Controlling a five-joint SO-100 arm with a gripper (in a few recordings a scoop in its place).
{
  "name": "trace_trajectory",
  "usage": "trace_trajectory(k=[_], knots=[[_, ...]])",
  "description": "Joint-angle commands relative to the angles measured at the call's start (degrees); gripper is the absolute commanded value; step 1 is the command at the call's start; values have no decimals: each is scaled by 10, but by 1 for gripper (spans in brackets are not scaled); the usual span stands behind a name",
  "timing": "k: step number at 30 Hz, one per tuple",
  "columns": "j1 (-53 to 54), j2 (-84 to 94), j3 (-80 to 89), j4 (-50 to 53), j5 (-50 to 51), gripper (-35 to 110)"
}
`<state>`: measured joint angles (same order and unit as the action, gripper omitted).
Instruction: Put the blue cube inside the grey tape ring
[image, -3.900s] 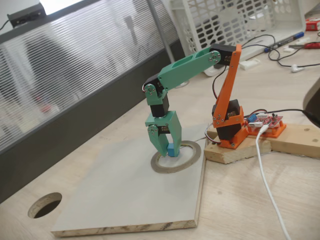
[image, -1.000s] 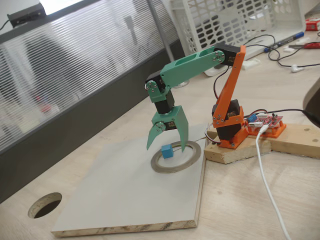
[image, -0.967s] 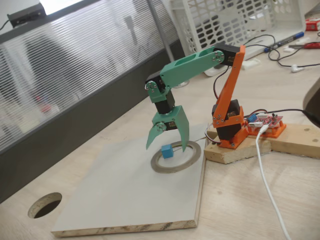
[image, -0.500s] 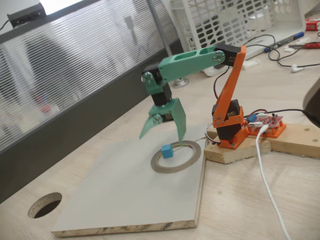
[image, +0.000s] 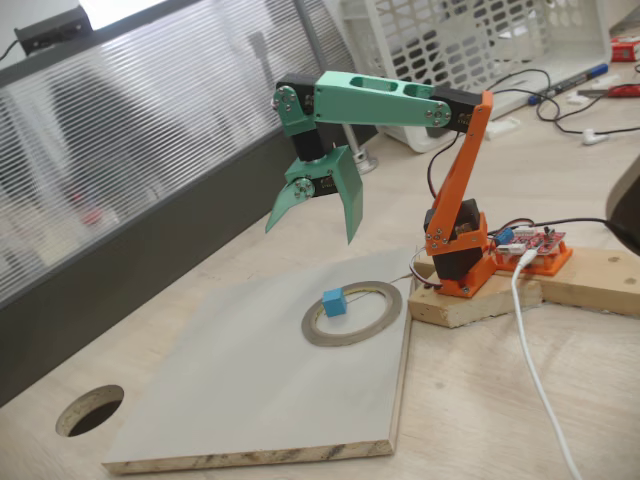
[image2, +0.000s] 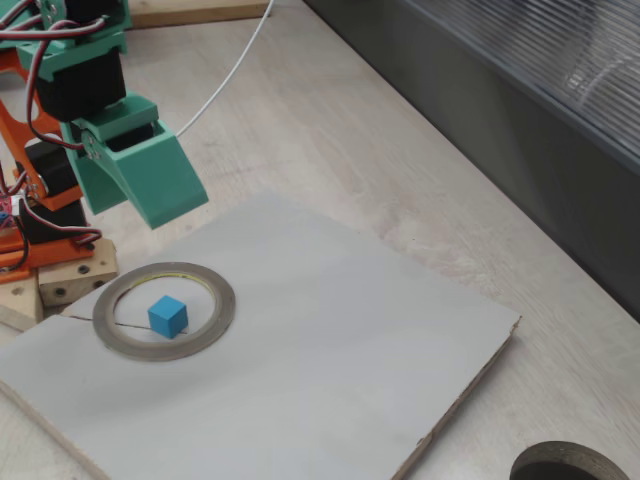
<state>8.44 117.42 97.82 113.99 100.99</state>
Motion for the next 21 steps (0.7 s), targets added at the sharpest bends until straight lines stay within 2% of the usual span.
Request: trace_trajectory(k=[1,21], knots=[[-1,8,-14,14,0,89],[-1,9,-13,14,3,89]])
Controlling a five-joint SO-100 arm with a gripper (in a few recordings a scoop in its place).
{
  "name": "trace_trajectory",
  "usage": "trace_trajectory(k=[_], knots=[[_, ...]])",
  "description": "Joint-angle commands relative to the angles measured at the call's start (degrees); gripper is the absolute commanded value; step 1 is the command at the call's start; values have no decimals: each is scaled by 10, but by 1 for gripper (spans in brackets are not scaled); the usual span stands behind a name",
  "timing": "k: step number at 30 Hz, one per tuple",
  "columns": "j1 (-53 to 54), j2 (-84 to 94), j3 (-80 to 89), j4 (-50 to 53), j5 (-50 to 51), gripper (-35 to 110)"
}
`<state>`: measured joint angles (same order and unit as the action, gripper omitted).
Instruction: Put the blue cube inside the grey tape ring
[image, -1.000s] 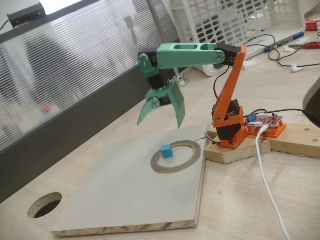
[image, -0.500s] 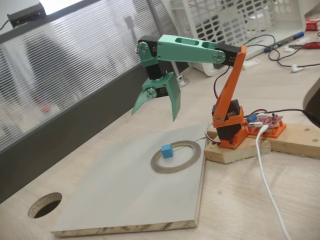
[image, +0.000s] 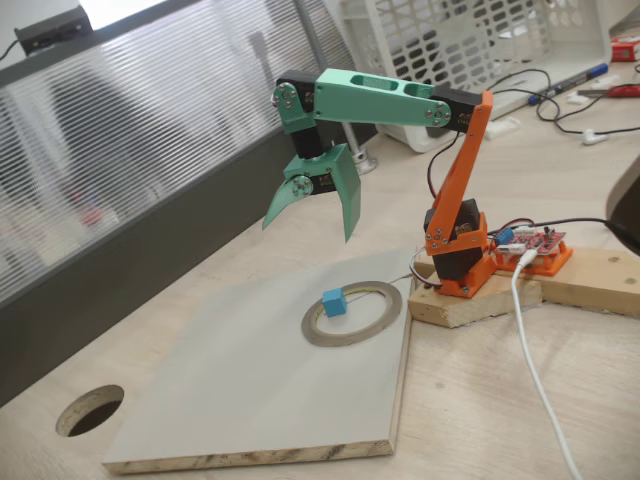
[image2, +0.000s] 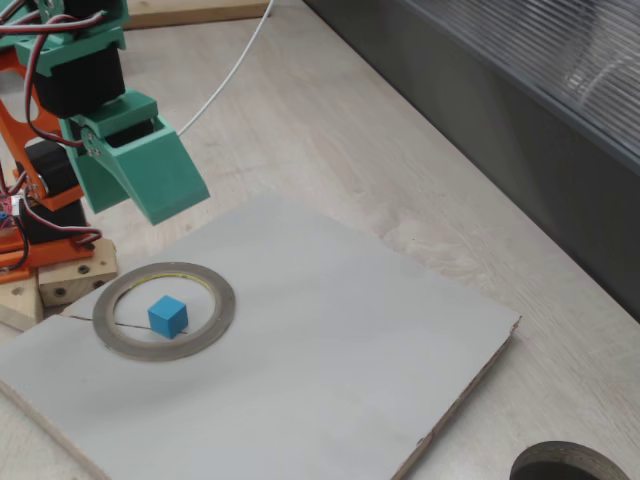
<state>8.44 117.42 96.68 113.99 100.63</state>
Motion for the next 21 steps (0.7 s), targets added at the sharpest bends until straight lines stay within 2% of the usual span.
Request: trace_trajectory(k=[1,3,6,17,18,21], knots=[[-1,10,-2,14,5,89],[-1,11,-2,14,5,86],[0,16,-2,14,9,74],[5,18,-9,13,10,-1],[5,18,-9,13,10,-4],[5,18,-3,13,10,-1]])
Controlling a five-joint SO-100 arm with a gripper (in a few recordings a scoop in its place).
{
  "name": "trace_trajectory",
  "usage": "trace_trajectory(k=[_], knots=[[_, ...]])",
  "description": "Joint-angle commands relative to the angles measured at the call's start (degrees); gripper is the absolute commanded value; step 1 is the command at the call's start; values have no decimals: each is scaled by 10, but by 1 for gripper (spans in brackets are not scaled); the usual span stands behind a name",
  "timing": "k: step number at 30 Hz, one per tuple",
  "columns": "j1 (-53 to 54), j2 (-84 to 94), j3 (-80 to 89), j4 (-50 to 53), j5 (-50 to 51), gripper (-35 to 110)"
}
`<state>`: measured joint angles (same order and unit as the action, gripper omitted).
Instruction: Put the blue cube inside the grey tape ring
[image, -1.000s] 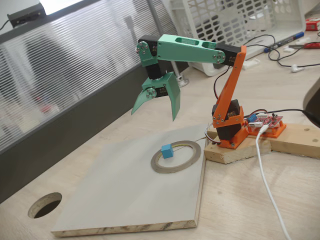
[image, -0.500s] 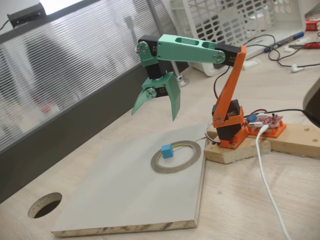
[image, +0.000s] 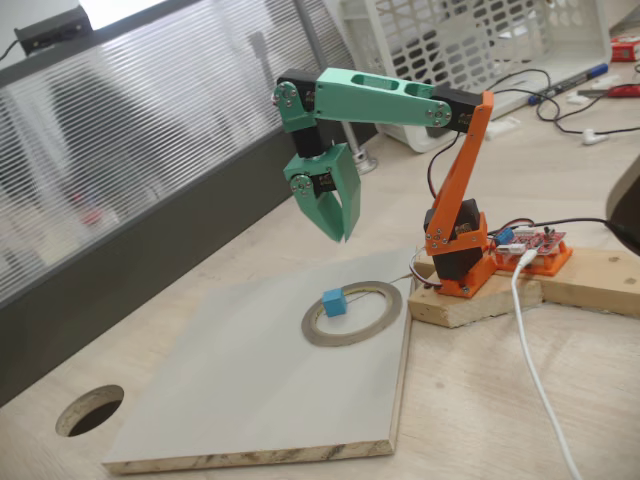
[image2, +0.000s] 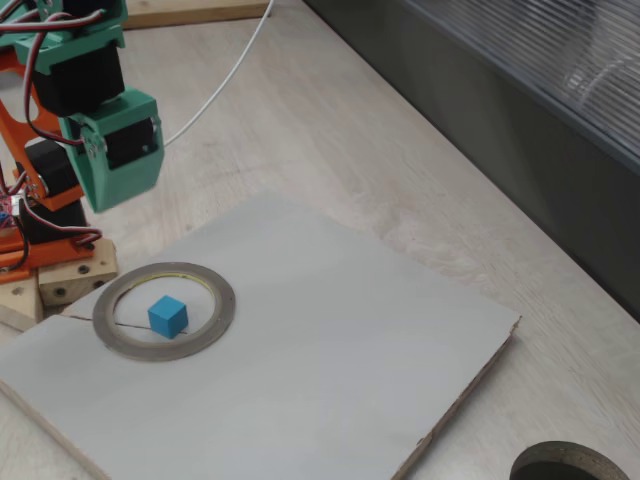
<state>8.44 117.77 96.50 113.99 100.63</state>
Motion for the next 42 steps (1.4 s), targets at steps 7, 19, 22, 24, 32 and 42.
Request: trace_trajectory(k=[7,19,22,24,32,42], knots=[[5,5,-1,13,8,0],[1,4,-1,13,5,0],[1,4,0,13,5,0],[1,4,0,13,5,0],[3,4,0,13,7,0],[5,4,0,13,8,0]])
